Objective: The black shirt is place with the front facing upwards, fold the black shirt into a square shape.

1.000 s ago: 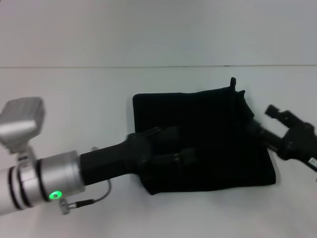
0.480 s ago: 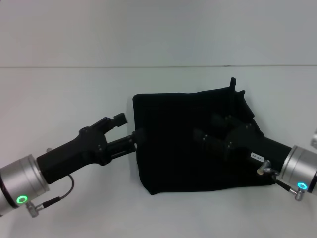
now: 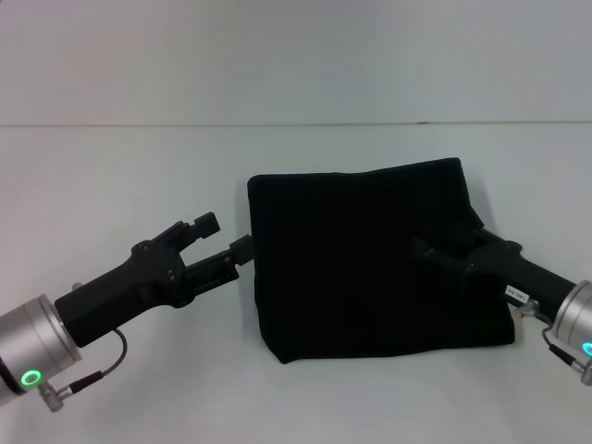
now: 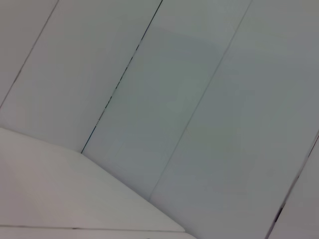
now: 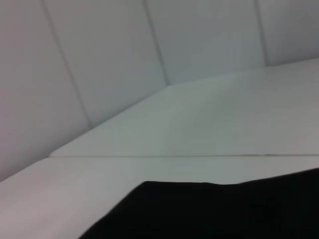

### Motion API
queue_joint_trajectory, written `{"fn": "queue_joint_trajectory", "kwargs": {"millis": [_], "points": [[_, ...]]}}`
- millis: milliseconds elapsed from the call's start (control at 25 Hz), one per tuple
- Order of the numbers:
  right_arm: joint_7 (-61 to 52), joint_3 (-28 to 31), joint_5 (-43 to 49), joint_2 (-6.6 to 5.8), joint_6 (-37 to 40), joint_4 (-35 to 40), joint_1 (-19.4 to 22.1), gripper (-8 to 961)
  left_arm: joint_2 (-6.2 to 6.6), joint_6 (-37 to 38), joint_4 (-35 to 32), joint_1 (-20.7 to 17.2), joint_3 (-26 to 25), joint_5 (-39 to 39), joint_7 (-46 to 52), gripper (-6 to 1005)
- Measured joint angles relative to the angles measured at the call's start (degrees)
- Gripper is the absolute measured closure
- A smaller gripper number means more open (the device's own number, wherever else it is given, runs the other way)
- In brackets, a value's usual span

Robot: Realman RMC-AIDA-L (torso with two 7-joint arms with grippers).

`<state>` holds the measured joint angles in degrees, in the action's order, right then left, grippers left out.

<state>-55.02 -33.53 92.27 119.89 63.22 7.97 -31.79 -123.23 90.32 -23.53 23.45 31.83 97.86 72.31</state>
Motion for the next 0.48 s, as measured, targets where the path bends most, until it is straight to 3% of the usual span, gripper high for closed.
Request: {"fn": "queue_joint_trajectory", "kwargs": {"millis": [480], "points": [[0.0,1.0,0.0,0.09,-3.1,0.0,1.1,114,-0.33,-0.2,0.1,0.0,-0.1,0.2,0.2,50]]}}
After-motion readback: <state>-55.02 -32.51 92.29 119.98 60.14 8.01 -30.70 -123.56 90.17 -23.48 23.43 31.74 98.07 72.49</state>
